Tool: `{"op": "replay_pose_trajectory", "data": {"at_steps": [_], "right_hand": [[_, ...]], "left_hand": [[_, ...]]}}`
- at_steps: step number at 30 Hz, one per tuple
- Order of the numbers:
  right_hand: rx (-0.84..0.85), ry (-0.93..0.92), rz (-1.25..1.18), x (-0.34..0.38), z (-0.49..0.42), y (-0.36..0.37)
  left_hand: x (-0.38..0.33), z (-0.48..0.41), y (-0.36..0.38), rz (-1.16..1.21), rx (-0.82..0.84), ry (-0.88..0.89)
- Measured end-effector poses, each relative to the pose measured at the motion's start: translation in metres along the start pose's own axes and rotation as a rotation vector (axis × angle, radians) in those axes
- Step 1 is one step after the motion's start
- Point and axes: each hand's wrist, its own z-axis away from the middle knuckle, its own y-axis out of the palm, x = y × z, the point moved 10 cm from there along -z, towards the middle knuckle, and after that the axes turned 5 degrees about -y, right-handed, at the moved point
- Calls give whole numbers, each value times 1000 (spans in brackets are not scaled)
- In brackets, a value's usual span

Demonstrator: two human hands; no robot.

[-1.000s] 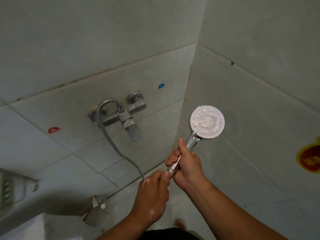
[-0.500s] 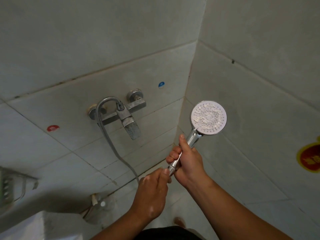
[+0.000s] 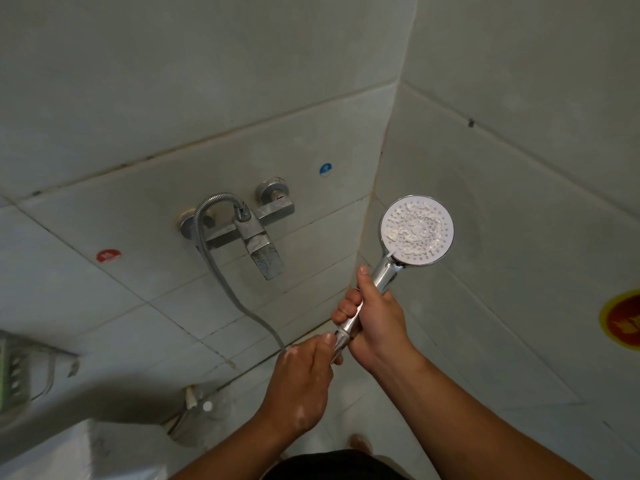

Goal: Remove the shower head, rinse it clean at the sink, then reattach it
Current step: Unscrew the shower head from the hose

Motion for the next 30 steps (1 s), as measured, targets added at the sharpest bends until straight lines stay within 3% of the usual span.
{"op": "replay_pose_trajectory", "data": {"at_steps": [24, 30], "right_hand": [[38, -9, -5, 3, 1, 12], [39, -18, 20, 3, 1, 13]], "left_hand": [[0, -1, -5, 82, -57, -15], [3, -5, -4, 162, 2, -65]]}}
